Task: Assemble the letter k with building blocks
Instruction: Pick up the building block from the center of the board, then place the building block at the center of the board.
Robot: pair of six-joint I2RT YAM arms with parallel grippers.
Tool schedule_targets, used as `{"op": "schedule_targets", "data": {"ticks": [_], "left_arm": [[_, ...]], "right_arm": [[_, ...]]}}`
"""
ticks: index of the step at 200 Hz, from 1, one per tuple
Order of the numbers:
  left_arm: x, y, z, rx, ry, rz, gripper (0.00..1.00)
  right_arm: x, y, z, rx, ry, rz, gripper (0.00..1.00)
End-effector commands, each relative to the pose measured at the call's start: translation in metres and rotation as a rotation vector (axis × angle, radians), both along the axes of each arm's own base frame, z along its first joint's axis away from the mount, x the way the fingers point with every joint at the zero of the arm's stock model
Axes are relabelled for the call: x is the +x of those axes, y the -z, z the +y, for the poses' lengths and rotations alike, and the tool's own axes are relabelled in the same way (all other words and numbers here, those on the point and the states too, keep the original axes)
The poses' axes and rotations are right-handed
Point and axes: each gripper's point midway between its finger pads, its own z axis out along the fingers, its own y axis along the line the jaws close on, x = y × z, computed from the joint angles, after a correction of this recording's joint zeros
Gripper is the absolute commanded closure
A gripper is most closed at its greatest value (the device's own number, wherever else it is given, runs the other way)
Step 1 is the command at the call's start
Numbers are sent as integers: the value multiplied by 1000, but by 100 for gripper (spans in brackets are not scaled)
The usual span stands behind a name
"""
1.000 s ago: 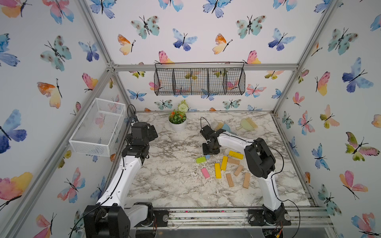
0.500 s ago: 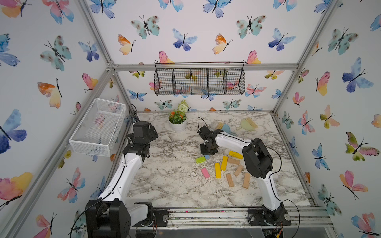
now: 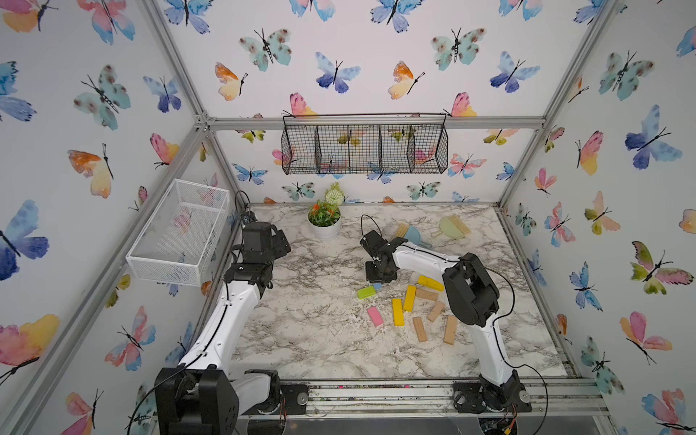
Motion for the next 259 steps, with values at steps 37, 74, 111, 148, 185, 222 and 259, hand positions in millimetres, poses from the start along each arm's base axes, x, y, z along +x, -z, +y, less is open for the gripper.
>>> {"op": "schedule_targets", "data": {"ticks": [37, 74, 111, 148, 185, 222, 259], "left_arm": [[-2, -16, -4, -16, 20, -47, 17], [-2, -15, -5, -21, 25, -47, 17], [-1, -13, -6, -23, 29, -40, 17], [0, -11, -7, -23, 32, -35, 17], [-1, -11, -7, -29, 32, -35, 17], [0, -7, -9, -36, 40, -26, 17], [0, -7, -9, -36, 40, -26, 17]], "right_arm": [[23, -32, 38, 193, 110, -57, 99], [33, -36, 54, 174, 98, -63, 99], [31, -32, 62, 85, 87, -83, 99], [24, -25, 76, 38, 64, -78, 99], [22, -18, 82, 43, 63, -78, 99], [20, -10, 85, 50, 65, -63, 99], [20, 2, 84, 29, 60, -52, 99]]}}
